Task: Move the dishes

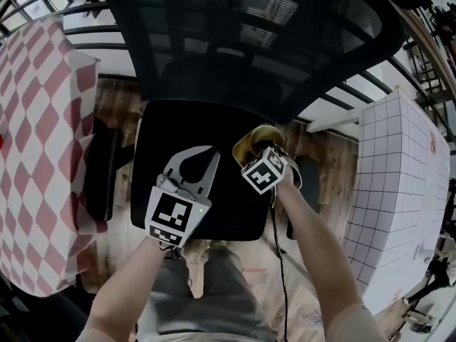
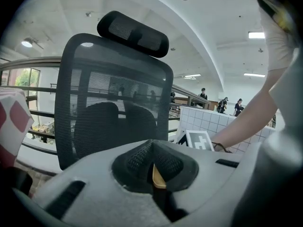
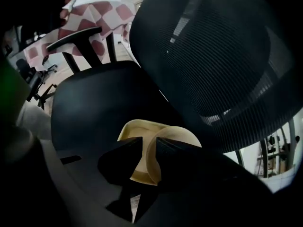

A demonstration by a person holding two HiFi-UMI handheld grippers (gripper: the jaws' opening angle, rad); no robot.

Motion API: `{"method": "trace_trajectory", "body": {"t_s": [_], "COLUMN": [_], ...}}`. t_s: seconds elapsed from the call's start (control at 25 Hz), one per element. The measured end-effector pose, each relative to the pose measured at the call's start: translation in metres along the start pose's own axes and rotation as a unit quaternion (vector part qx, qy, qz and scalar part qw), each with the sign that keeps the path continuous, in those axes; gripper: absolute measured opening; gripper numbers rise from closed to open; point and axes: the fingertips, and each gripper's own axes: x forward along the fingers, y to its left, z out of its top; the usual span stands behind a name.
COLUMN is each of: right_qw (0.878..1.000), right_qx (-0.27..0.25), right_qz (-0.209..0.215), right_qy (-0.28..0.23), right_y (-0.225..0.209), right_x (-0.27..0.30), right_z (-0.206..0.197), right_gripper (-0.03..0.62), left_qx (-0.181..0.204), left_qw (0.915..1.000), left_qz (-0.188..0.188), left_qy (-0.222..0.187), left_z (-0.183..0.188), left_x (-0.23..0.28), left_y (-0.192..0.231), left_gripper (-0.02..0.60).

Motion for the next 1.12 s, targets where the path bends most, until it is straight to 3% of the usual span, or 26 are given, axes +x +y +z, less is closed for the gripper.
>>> {"method": "trace_trajectory", "body": {"t_s": [0.2,0.4,0.56,0.92,1.12], "right_qw": [0.999,0.999,0.998,0.995,0.988], "right_qx": [0.031,0.031,0.032,0.051,0.056], "right_qz": [-0.022,-0.036,-0.049,-0.045,-0.06], "right_qy": [0.026,0.023,0.006,-0.07,-0.134], "right_y": [-0.002,-0.002,-0.006,-0.004,-0.02], "right_x": [0.021,0.029,0.014,-0.079,-0.168], "right_z": [-0.015,-0.017,-0.008,0.039,0.082], "right_gripper": [0.095,0.036,0.029,0.028,0.029], "left_qx": [-0.004,-0.011,-0.008,0.017,0.043], "left_qw": [0.9998,0.9993,0.9992,0.9996,0.9991], "left_qz": [-0.017,-0.03,-0.032,-0.013,-0.002], "left_qy": [0.007,0.017,0.022,0.016,-0.009], "left_z": [-0.017,-0.031,-0.026,0.031,0.092], "left_x": [0.002,0.0,-0.009,-0.047,-0.072], "left_y": [-0.014,-0.026,-0.025,-0.017,-0.018], "left_gripper": [0.014,0.014,0.014,0.012,0.014]}}
